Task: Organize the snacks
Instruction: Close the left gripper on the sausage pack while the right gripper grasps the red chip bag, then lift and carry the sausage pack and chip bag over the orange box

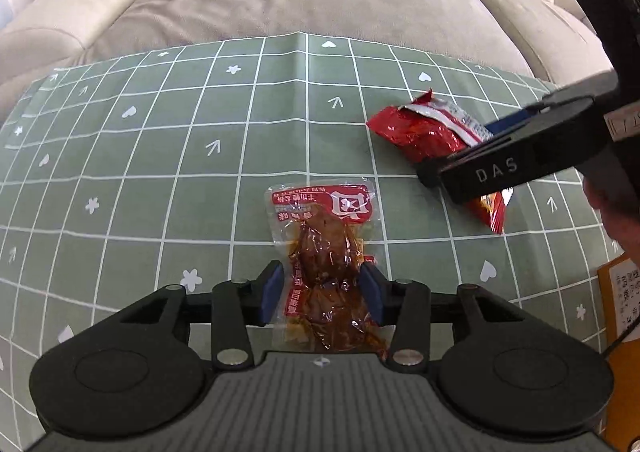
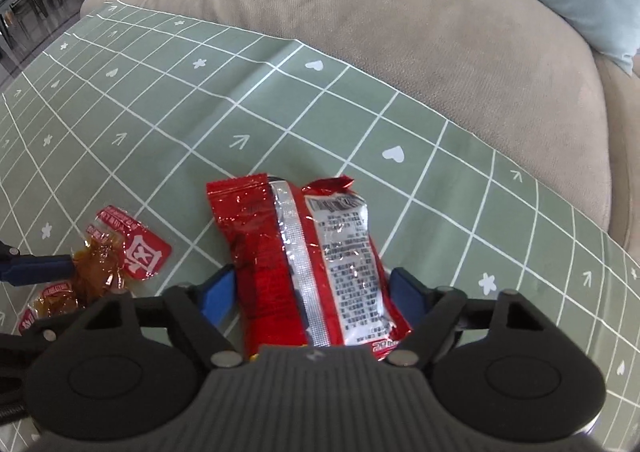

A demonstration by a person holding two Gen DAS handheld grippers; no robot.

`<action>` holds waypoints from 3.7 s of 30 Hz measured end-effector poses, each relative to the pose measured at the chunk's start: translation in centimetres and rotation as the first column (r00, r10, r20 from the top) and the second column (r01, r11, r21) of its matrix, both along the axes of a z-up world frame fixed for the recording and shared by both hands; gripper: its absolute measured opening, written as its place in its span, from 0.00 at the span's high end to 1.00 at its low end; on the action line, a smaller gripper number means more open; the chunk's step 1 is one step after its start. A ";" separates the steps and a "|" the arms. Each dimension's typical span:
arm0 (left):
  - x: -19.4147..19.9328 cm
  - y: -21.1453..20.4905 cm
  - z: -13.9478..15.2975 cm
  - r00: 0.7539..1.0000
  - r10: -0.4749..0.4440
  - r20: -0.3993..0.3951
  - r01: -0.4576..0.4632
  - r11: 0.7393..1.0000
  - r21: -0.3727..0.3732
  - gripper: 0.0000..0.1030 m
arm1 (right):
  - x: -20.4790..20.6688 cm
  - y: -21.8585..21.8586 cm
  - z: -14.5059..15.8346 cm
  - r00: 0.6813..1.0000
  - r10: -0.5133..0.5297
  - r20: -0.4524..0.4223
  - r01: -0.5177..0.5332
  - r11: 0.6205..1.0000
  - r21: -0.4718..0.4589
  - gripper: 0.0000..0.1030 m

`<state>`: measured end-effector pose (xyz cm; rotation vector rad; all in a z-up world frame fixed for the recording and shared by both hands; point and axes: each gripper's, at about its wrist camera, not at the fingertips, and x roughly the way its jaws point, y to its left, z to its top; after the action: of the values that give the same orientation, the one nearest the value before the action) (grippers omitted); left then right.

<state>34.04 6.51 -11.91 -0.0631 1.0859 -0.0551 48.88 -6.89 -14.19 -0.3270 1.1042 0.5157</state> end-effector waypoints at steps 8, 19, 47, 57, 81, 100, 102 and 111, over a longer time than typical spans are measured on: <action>-2.9 0.6 0.1 1.000 0.028 0.014 -0.028 0.999 -0.022 0.56 | -3.0 0.5 0.5 0.998 -0.064 -0.030 0.062 0.997 -0.049 0.31; -9.1 2.8 0.8 0.992 0.121 0.032 -0.116 0.985 -0.130 0.69 | -11.1 0.1 1.9 0.979 -0.189 -0.083 0.183 0.981 -0.068 0.32; -17.0 -1.5 0.0 0.998 -0.042 0.042 0.042 0.999 0.003 0.28 | -30.5 -4.2 1.5 0.952 -0.282 0.120 0.283 0.959 0.007 0.31; -17.3 -2.5 -0.3 0.996 -0.071 0.060 0.067 0.995 0.074 0.30 | -30.8 -4.4 1.0 0.960 -0.240 0.144 0.240 0.971 0.023 0.25; -18.0 -1.1 0.5 0.997 -0.045 0.055 0.049 0.997 -0.060 0.40 | -29.7 -3.9 0.6 0.974 -0.165 0.154 0.153 0.984 0.086 0.33; -20.1 0.1 5.9 0.986 0.024 0.166 0.007 0.983 -0.183 0.40 | -31.8 -4.2 4.9 0.948 -0.193 0.254 0.177 0.980 0.088 0.34; -20.3 0.0 6.9 0.982 0.030 0.187 0.007 0.981 -0.192 0.40 | -32.0 -4.7 6.0 0.938 -0.213 0.274 0.192 0.976 0.104 0.34; -20.0 -2.4 11.2 0.960 0.001 0.281 0.065 0.972 -0.227 0.40 | -32.8 -8.1 11.3 0.886 -0.310 0.345 0.254 0.947 0.199 0.34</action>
<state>14.01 4.08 -0.69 -0.2439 0.7934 -0.2161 16.07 -15.02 -2.91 -0.1203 0.7204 0.2566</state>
